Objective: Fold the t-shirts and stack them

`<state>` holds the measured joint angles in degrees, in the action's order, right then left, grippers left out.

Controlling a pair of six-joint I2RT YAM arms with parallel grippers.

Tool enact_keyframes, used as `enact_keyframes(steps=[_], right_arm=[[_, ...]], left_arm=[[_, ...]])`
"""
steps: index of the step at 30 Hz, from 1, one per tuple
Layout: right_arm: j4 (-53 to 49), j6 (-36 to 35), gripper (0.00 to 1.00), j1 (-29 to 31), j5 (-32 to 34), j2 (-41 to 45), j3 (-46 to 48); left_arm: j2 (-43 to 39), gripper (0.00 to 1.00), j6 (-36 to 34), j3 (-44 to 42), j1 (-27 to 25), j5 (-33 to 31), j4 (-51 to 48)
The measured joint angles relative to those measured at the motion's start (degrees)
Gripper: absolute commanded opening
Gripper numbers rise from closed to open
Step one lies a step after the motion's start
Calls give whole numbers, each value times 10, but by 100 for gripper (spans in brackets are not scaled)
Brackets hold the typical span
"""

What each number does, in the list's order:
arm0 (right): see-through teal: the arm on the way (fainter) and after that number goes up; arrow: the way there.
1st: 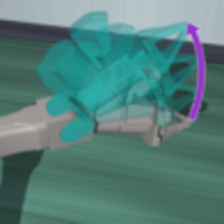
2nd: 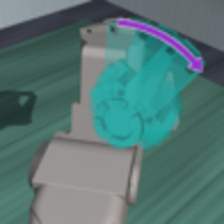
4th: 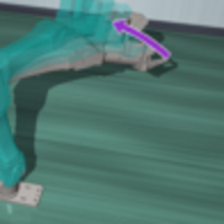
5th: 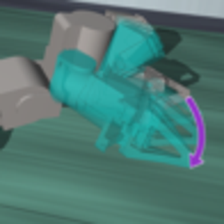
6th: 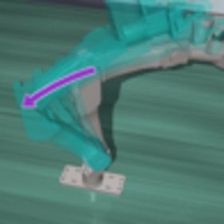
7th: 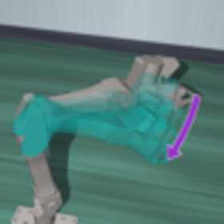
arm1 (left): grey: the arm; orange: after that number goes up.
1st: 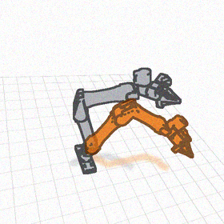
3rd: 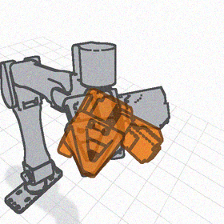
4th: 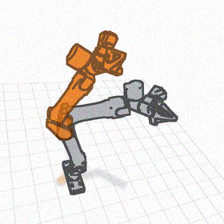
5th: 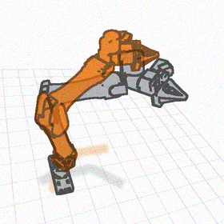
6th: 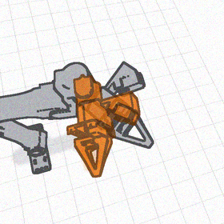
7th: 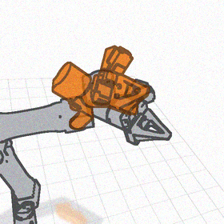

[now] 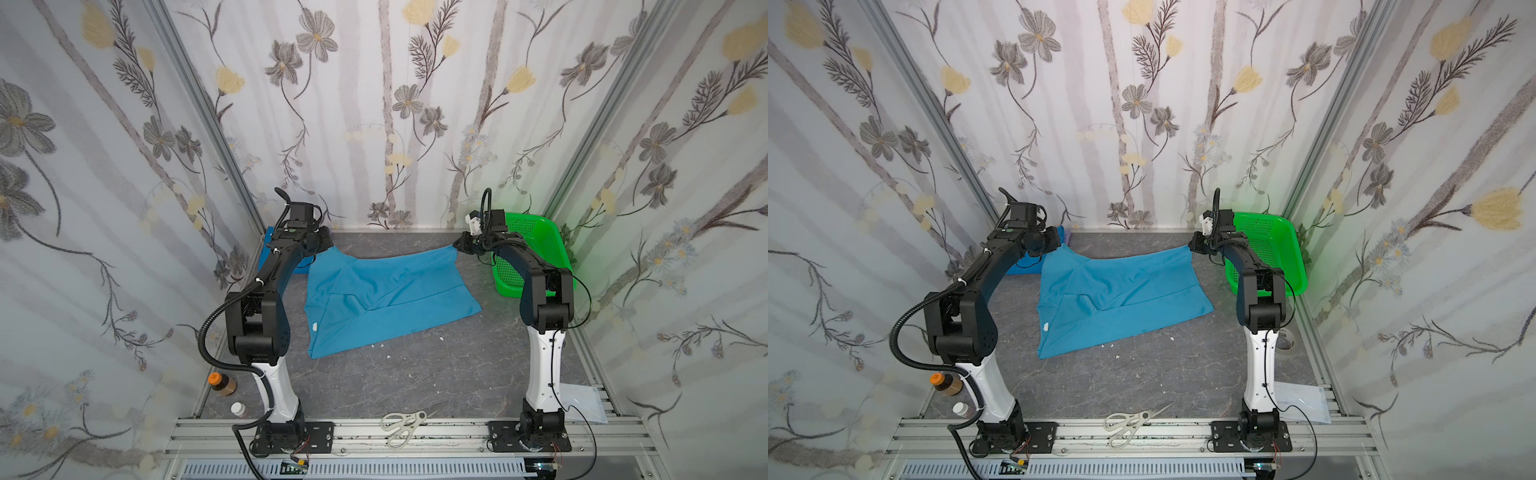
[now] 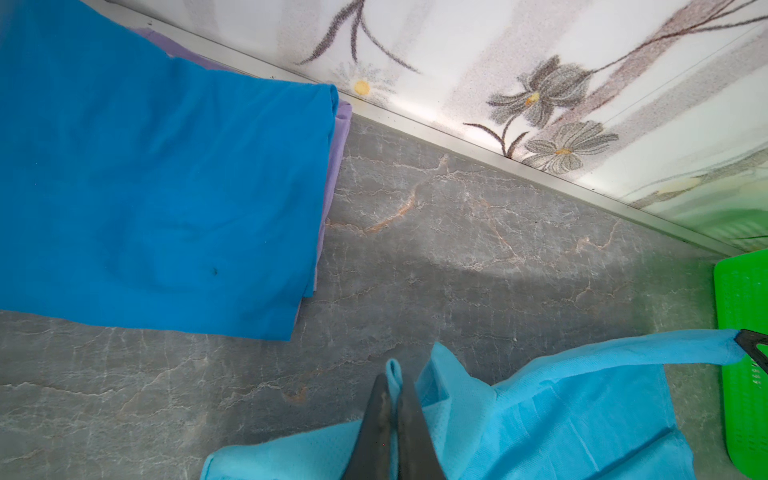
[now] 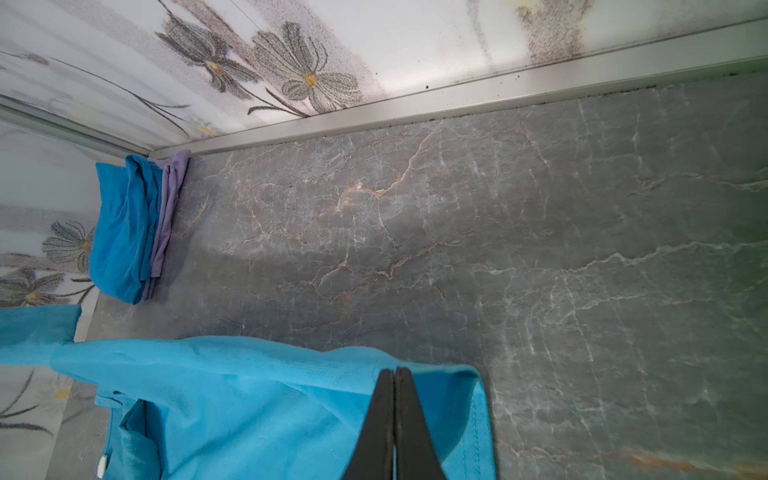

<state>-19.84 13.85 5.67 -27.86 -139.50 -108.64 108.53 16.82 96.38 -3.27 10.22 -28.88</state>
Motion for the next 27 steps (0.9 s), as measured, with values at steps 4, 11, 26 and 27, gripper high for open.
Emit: enact_keyframes(steps=[4, 11, 26, 27], right_arm=[[12, -2, 0, -1, -19, 52, 49], [25, -16, 0, -1, -69, 58, 31], [33, -22, 0, 3, -70, 99, 157], [33, -22, 0, 3, -70, 104, 165]], left_arm=[[-41, 0, 1, -38, 0, 1, -1], [-150, 0, 15, -169, -6, 3, 24], [-367, 4, 53, -419, -53, -26, 47], [-375, 4, 56, -433, -58, -27, 46]])
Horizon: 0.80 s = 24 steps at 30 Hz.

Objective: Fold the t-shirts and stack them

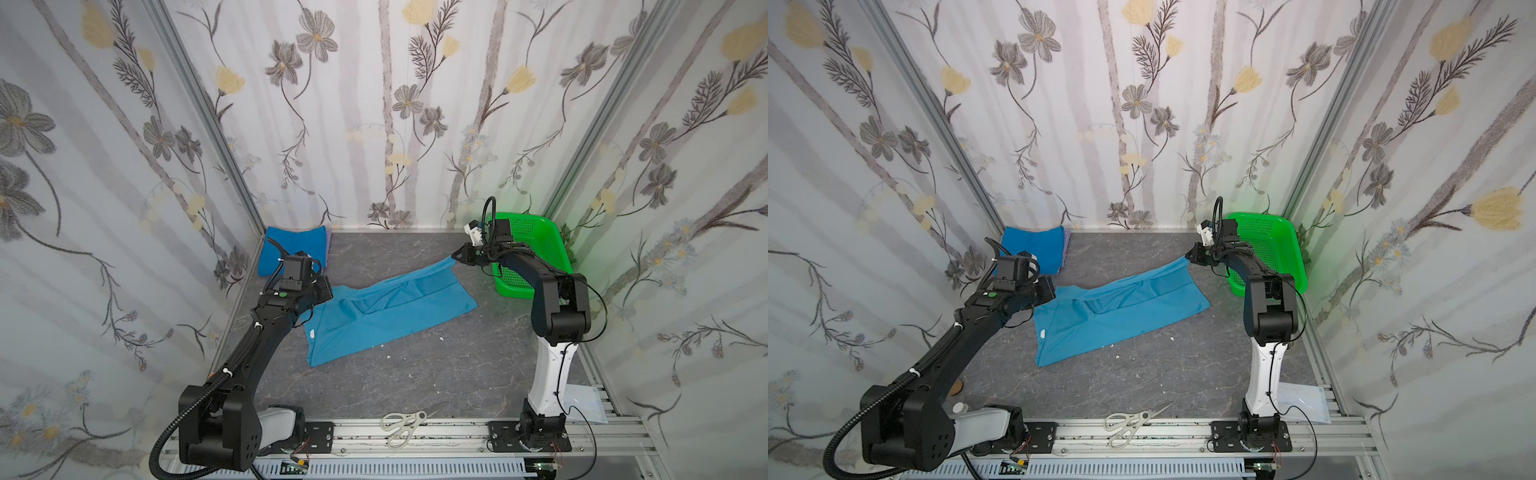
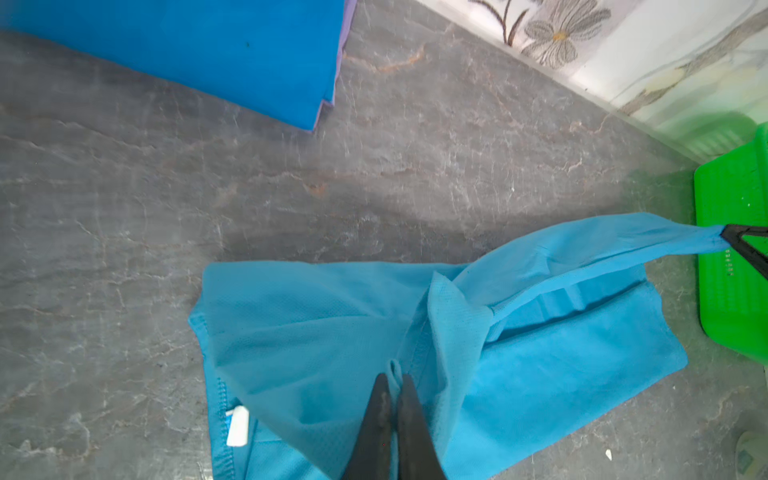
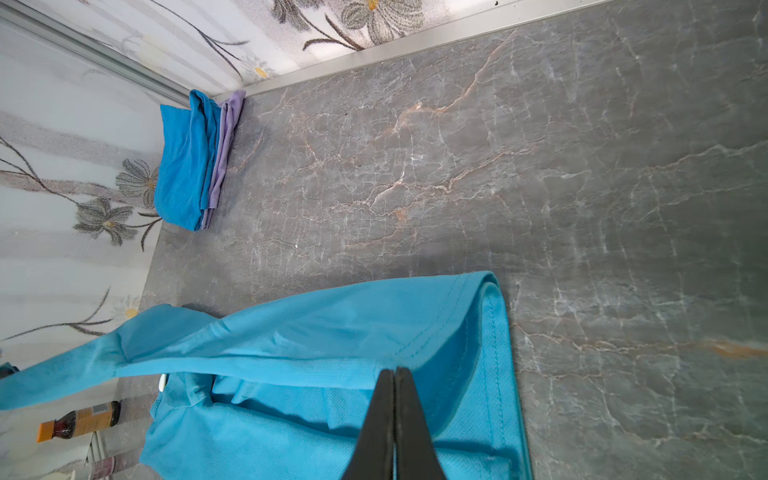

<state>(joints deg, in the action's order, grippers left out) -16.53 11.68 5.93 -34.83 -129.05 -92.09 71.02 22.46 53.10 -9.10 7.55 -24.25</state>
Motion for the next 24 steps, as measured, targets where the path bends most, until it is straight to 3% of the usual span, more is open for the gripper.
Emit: enact_keyframes(steps=[9, 24], right_arm=[[18, -4, 0, 0, 7, 33, 75], [34, -1, 0, 2, 68, 96, 176]], left_arm=[[-64, 4, 35, -85, -52, -25, 6], [-100, 4, 61, -129, -88, -50, 5]])
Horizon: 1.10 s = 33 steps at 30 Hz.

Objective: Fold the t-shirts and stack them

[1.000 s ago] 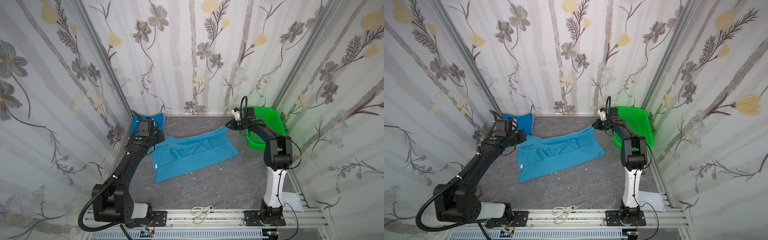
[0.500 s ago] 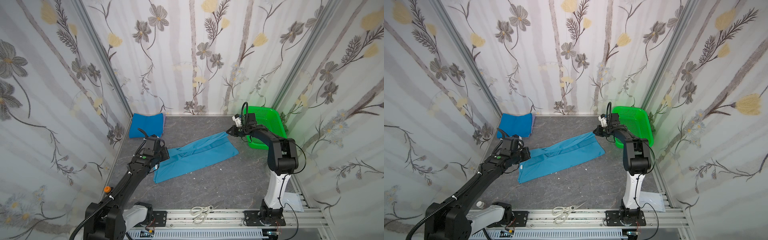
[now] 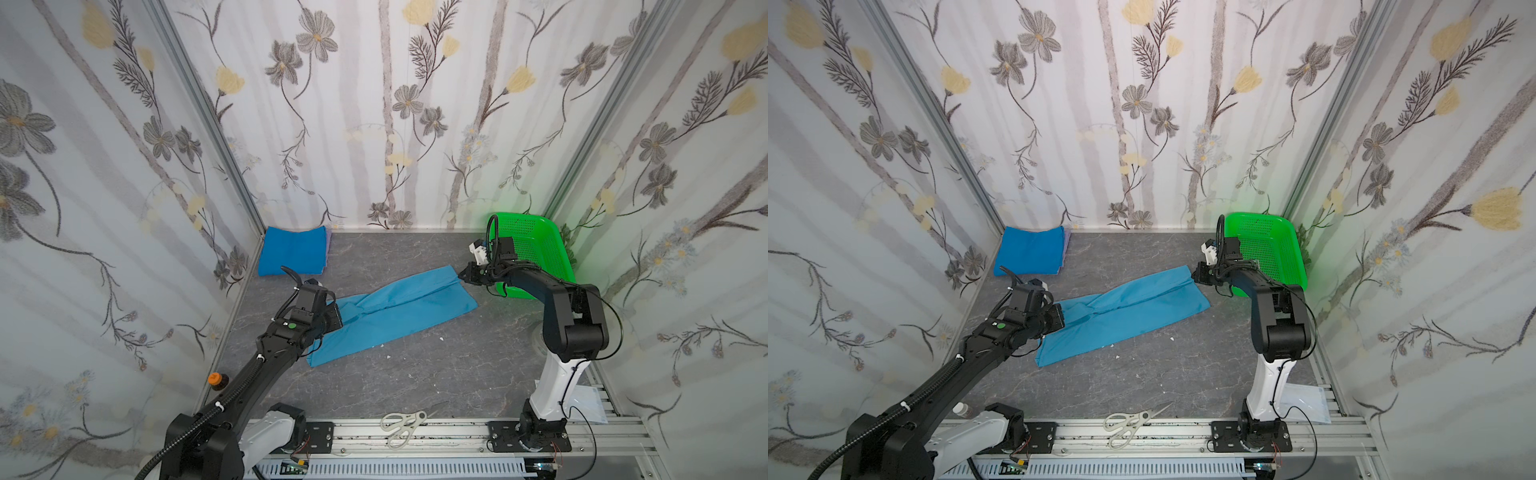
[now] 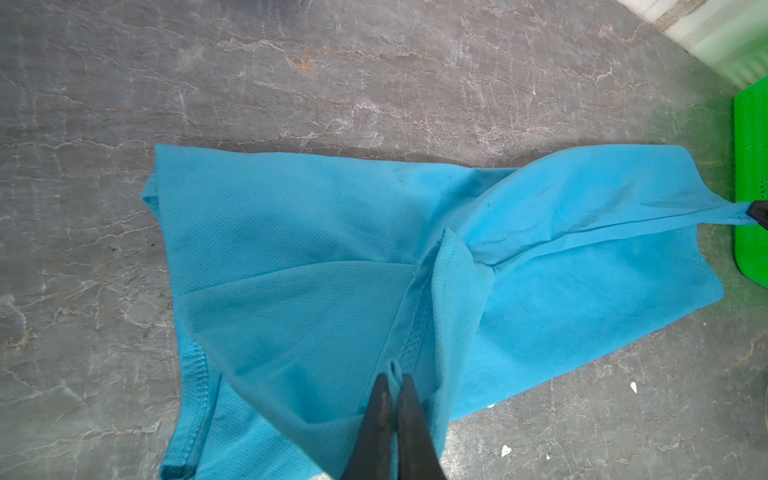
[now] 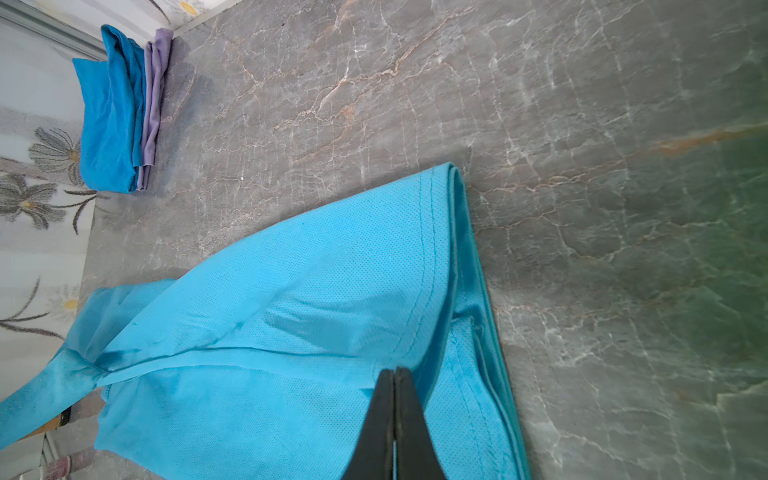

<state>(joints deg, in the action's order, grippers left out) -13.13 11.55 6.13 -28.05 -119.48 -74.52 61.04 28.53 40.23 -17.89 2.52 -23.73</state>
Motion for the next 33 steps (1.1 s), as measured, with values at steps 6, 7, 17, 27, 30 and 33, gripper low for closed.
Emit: enact_keyframes(steps=[6, 7, 17, 27, 30, 33], right_arm=[[6, 4, 0, 6, 16, 12, 33], [9, 4, 0, 7, 16, 13, 34], [11, 10, 38, 13, 38, 37, 35], [-19, 12, 78, 18, 93, 100, 39], [-27, 8, 81, 30, 95, 97, 33], [-40, -2, 83, 53, 93, 76, 10]], left_arm=[[-31, 4, 2, -18, -3, -12, -10], [-34, 5, 2, -21, -3, -12, -10], [-37, 20, 13, -54, -10, -8, -10], [-107, 98, 24, -59, -10, -15, -27], [-113, 100, 30, -59, -8, -18, -32], [-86, 100, 36, -59, -3, -9, -28]])
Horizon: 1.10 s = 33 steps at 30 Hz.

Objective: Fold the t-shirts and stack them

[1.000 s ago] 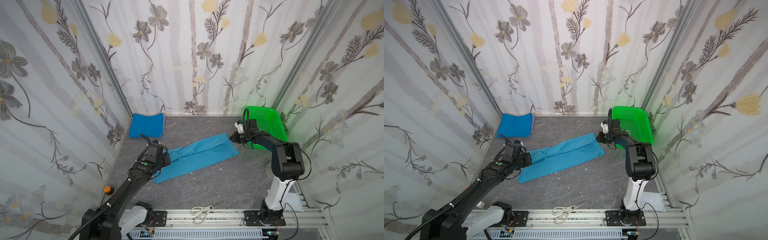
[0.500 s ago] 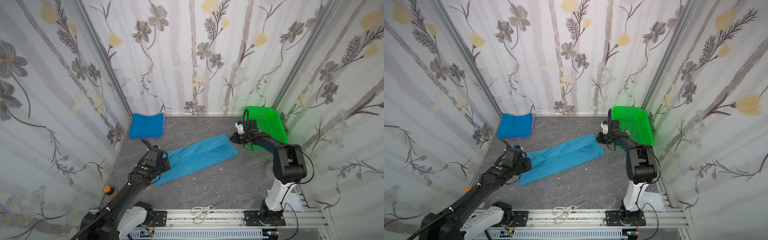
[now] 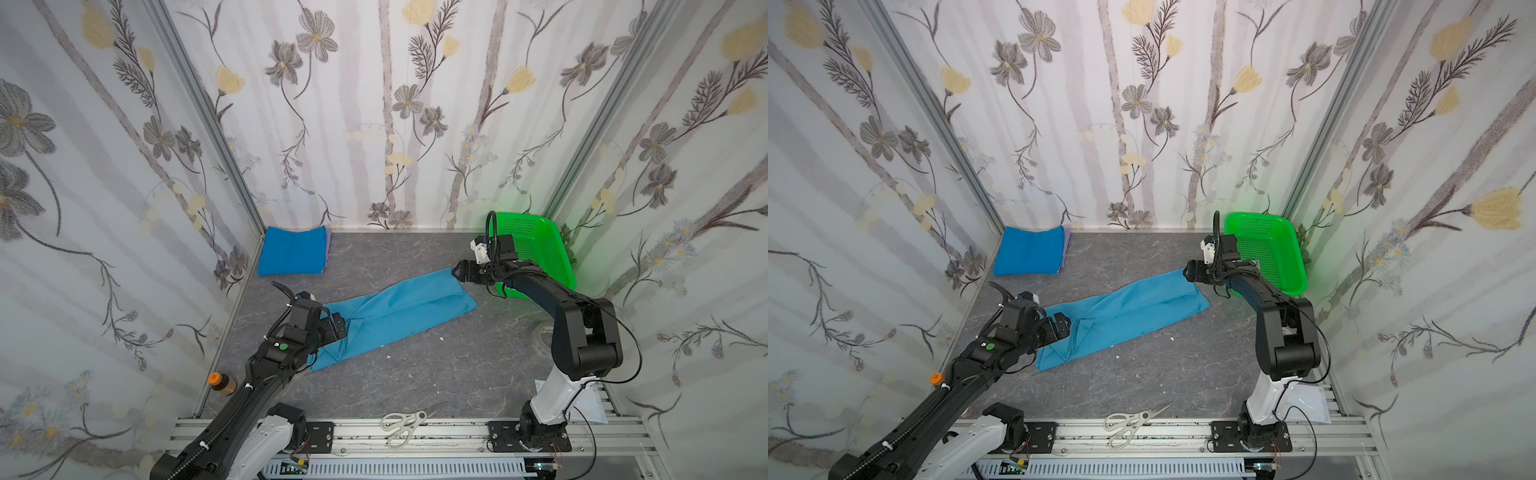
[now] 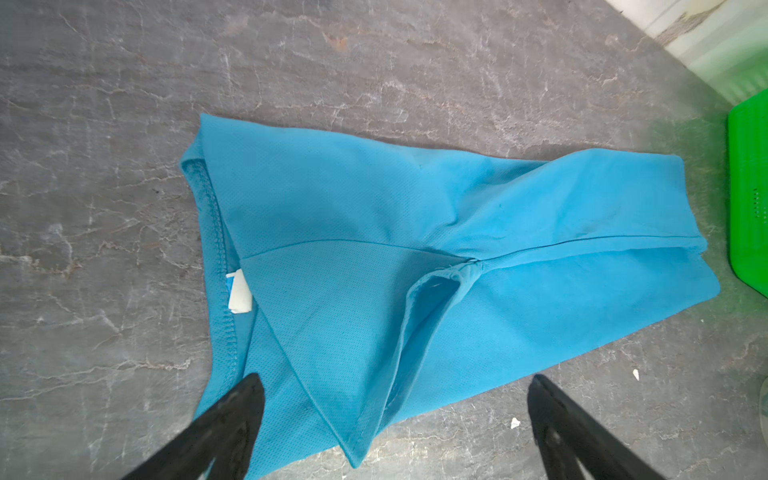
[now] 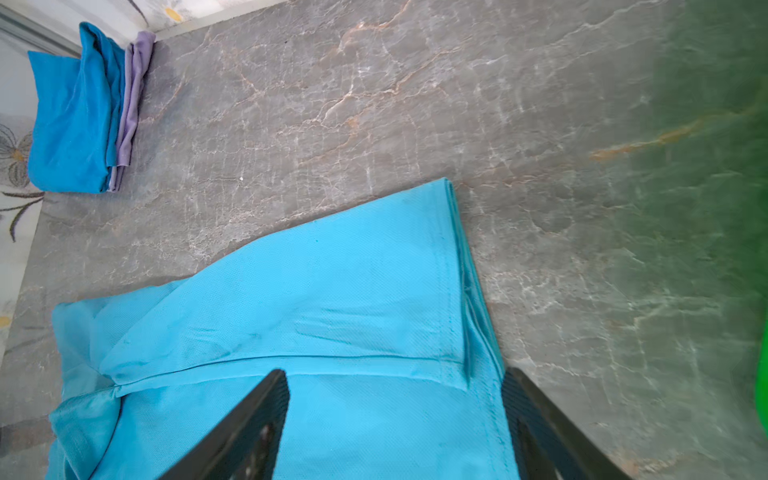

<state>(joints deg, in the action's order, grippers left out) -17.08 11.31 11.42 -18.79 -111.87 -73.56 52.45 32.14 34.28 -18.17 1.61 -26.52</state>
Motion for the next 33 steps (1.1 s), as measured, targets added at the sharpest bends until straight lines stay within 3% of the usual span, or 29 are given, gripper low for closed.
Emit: enact_keyframes(steps=[11, 15, 23, 33], right_arm=[[-3, -7, 89, 89, -31, -58, -23], [6, -15, 89, 127, -52, -59, -25], [10, -4, 90, 118, -41, -30, 22], [28, 6, 91, 49, -38, 5, 59]], left_arm=[[82, 100, 25, 6, 31, 50, 50], [105, 100, 25, 6, 42, 101, 96], [205, 100, 23, 19, 28, 196, 193], [231, 100, 38, 30, -56, 248, 246]])
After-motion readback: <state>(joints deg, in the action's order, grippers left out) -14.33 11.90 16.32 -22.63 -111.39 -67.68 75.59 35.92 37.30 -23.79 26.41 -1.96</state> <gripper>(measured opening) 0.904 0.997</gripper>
